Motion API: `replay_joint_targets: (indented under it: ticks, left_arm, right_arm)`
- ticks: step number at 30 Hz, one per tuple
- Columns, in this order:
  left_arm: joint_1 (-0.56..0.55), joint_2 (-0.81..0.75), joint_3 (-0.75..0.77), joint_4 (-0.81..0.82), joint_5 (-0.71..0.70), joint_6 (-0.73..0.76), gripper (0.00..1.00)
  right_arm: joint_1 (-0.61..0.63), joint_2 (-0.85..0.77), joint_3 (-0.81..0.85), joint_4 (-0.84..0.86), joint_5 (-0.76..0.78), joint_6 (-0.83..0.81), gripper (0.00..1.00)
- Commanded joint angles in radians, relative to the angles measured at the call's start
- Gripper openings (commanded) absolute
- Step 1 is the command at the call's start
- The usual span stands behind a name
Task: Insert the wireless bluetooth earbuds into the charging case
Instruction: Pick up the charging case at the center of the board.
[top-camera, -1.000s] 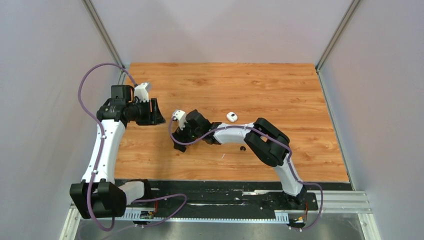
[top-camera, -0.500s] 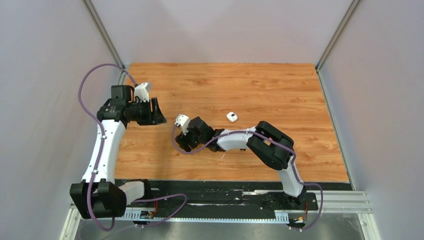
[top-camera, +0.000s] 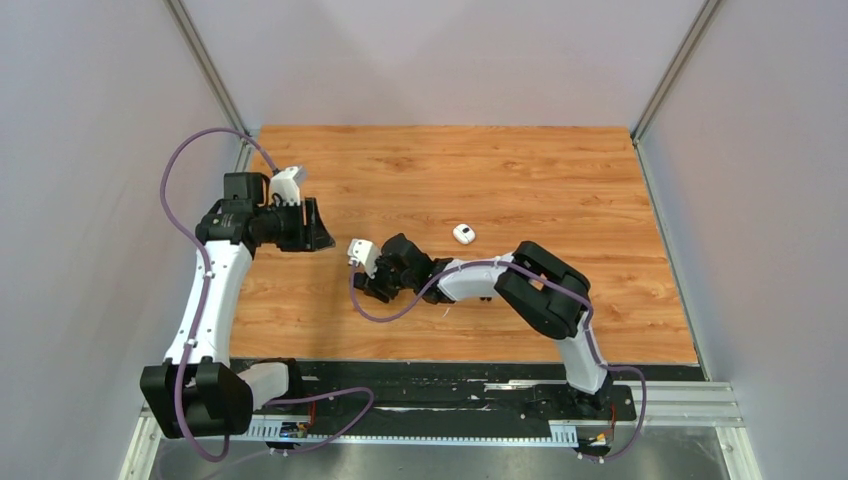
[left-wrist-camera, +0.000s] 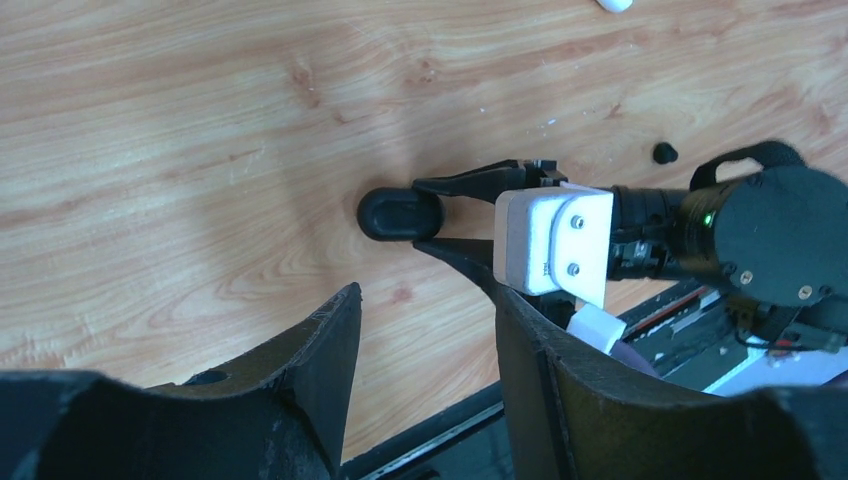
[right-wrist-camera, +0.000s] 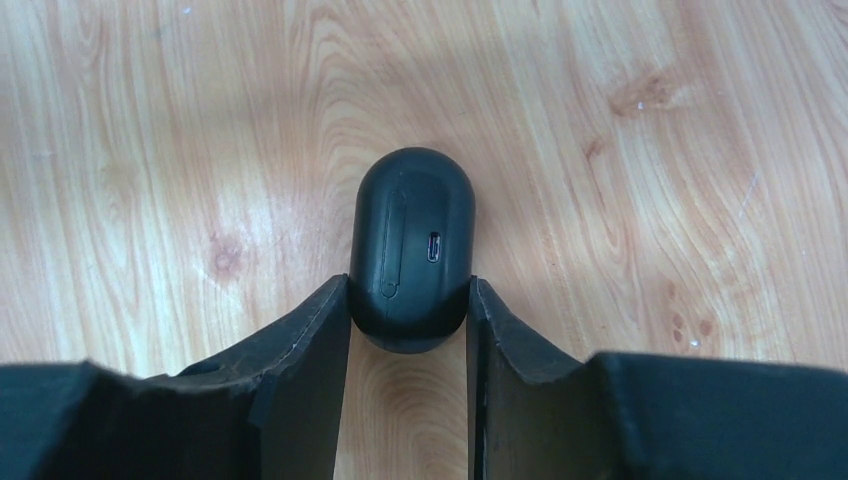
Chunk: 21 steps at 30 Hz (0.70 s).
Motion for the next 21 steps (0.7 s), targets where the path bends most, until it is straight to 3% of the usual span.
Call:
replay_joint_targets:
  ticks: [1,6,10,14,21]
  left_arm:
    - [0.008,-0.043,-0.023,0.025,0.071,0.142,0.59]
    - [0.007,-0.124,-0.059,0.071,0.337,0.51,0.59]
    - [-0.019,-0.195,-0.053,0.129,0.535,0.737,0.64]
    - [-0.217,-0.21,-0.013,0.191,0.507,0.891,0.7]
    - [-0.369,-0.114,0.059,0.358,0.473,0.839,0.72]
  right_arm:
    - [-0.047,-0.047,-0.037,-0.194,-0.12,-0.071,0.0]
    - [-0.264,-0.218,0.108,-0.519,-0.668,0.012,0.0]
    - [-0.401,-0.234,0.311,-0.843,-1.013,-0.035,0.01]
    - [-0.49,-0.211,0.49,-1.135,-1.195,-0.114,0.02]
    - [-0.556,-0.28,0.566,-1.182,-1.363,-0.116,0.02]
